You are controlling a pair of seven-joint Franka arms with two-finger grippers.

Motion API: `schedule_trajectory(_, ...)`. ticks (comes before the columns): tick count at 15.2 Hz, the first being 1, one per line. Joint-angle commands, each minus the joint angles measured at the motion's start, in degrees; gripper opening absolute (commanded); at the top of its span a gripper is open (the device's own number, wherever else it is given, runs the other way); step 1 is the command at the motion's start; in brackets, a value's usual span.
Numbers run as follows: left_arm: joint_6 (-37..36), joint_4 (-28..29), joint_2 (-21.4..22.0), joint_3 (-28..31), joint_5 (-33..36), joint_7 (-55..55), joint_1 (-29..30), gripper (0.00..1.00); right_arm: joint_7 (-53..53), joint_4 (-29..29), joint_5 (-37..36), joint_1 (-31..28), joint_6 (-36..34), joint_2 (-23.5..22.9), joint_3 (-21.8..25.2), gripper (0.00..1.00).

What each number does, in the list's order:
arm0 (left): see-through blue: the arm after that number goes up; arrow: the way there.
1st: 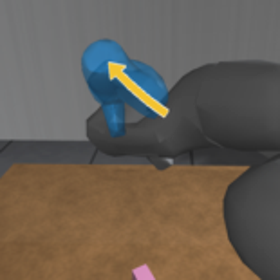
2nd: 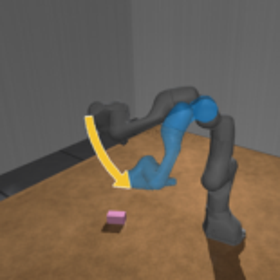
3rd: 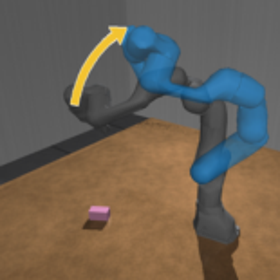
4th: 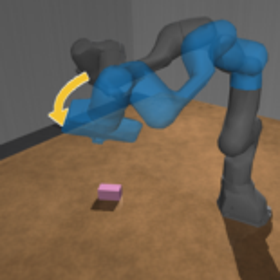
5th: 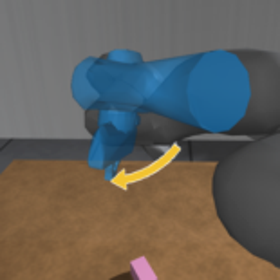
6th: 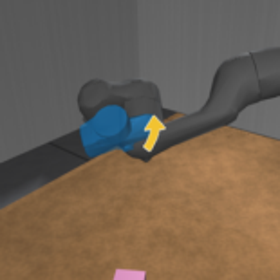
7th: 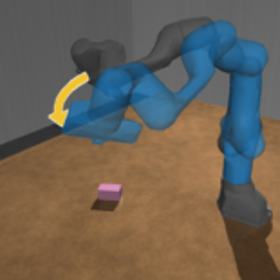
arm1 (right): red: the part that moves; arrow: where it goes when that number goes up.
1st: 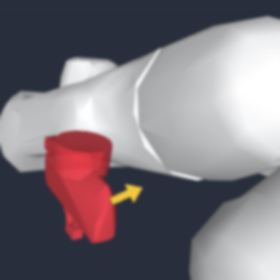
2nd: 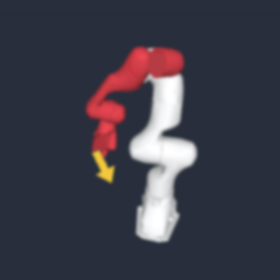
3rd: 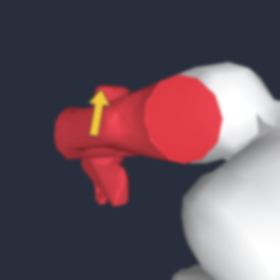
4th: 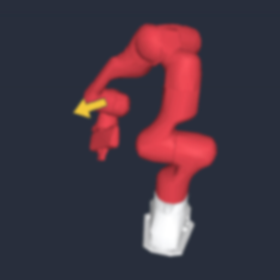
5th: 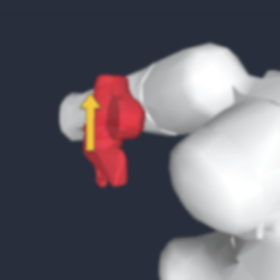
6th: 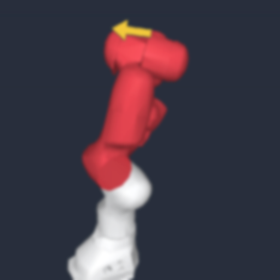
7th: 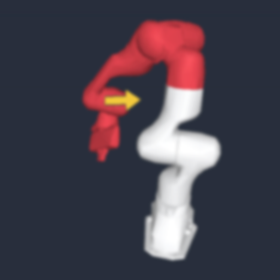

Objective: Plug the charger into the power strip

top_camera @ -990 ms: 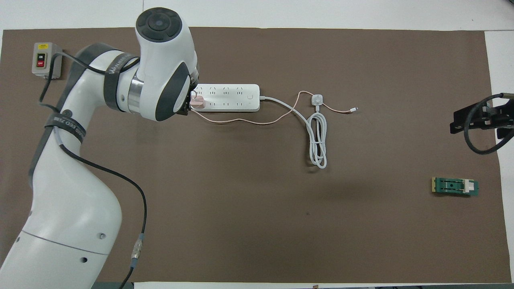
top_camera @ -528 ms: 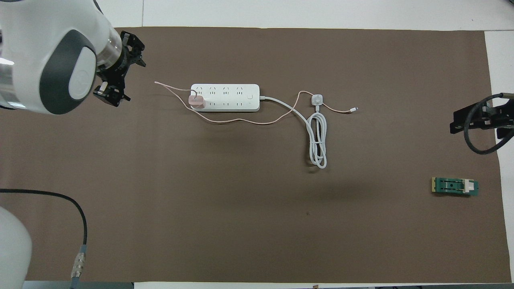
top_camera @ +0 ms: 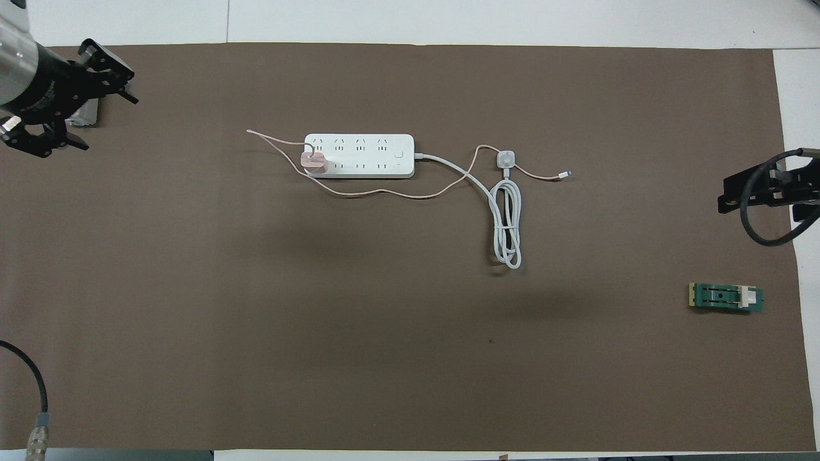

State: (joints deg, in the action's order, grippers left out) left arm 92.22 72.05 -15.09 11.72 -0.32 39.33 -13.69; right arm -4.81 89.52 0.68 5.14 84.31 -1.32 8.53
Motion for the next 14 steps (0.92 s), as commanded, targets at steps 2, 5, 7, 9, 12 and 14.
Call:
schedule_trajectory(2, -4.7, 0.8, 3.3, -0.2, 0.8, -10.6, 6.3, 0.91, 1.4, 0.7, -0.1, -0.3, -0.5, 0.8, -0.1, 1.00)
schedule_trajectory(5, -4.9, 2.5, 6.9, -1.4, 1.0, -16.0, 9.6, 0.91, 1.4, 0.7, -0.1, -0.3, -0.5, 0.8, -0.1, 1.00)
schedule_trajectory(7, -1.2, 8.5, 11.2, -1.9, 0.8, -21.5, 9.6, 0.93, 1.4, 0.7, -0.1, -0.3, -0.5, 0.8, -0.1, 1.00)
schedule_trajectory(9, 1.2, 13.1, 13.9, -2.9, 0.7, -26.8, 9.6, 1.00, 1.4, 0.7, -0.1, -0.3, -0.5, 0.8, -0.1, 1.00)
schedule_trajectory(12, -1.3, 14.8, 14.7, -9.7, 1.0, -28.6, 13.0, 1.00, 1.4, 0.7, -0.1, -0.3, -0.5, 0.8, -0.1, 1.00)
schedule_trajectory(14, -3.4, 15.0, 14.7, -13.1, 1.1, -28.8, 14.6, 1.00, 1.4, 0.7, -0.1, -0.3, -0.5, 0.8, -0.1, 1.00)
